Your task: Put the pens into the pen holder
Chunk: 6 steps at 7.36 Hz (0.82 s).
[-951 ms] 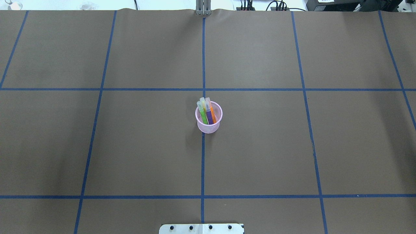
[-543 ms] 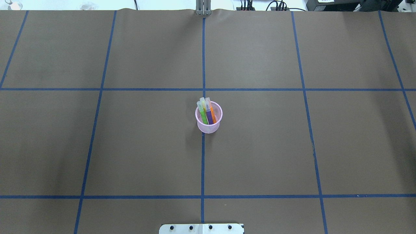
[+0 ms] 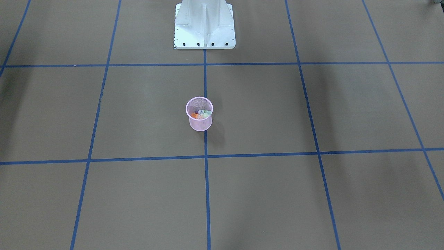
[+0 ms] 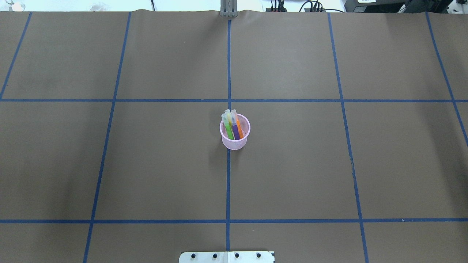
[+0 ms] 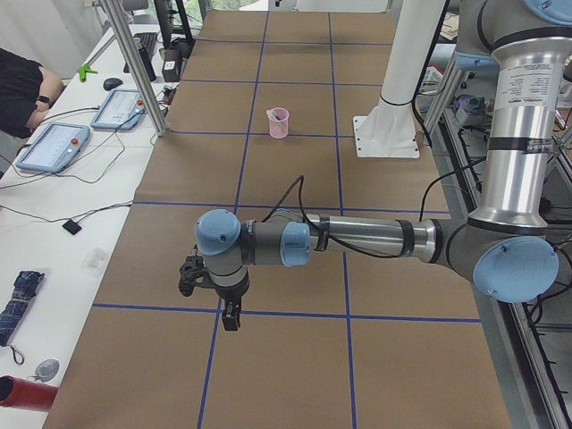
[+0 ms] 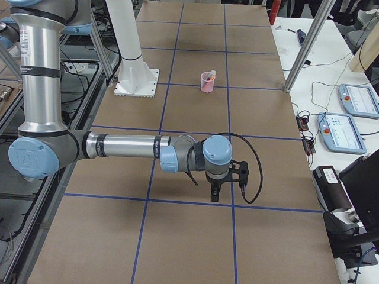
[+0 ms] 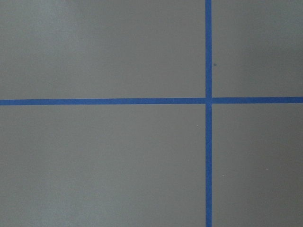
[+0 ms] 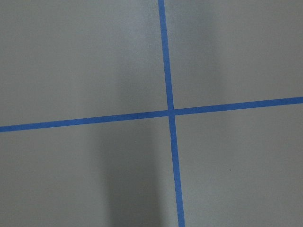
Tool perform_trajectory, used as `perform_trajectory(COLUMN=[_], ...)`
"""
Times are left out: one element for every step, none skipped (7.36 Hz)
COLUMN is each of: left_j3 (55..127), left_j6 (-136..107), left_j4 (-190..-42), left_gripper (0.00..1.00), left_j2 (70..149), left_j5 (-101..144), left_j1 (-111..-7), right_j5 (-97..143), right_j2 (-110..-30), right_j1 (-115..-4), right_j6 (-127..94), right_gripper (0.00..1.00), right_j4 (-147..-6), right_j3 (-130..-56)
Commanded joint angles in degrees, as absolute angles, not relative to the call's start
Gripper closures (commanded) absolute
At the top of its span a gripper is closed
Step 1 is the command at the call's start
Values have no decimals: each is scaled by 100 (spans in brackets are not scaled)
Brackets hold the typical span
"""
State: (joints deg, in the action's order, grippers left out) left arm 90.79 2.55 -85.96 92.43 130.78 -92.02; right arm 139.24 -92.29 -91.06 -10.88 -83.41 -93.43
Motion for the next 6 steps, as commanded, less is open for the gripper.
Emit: perform_trajectory(left_j3=[9079,9079,9070,9070,9079,9070], left_j6=[255,255,255,255,255,255], left_j4=[-8596,-8596,-8596,-8596,-8596,-8596], left_gripper=[0,0,0,0,0,0], left_j2=[9246,9246,9246,9246,9246,9246], left_j5=[13078,13078,13078,13078,13078,13078], left_j1=[-9202,-9202,-9202,-9202,-9185,-9158], right_j5=[13922,13922,13922,13922,13913,13913], right_j2=[-9229,-9229,-9229,-9229,-9229,-9229], right_j1=[-9105,-9105,-9105,-9105,-9105,-9097], right_j6=[-1081,-1081,-1081,-1072,-1064,-1063], right_gripper=[0,0,0,0,0,0], right_j4=[-8341,-8341,-8332,-8332,-8332,-8332], right_j3=[-9343,-9343,-9343,-9343,-9351,-9352])
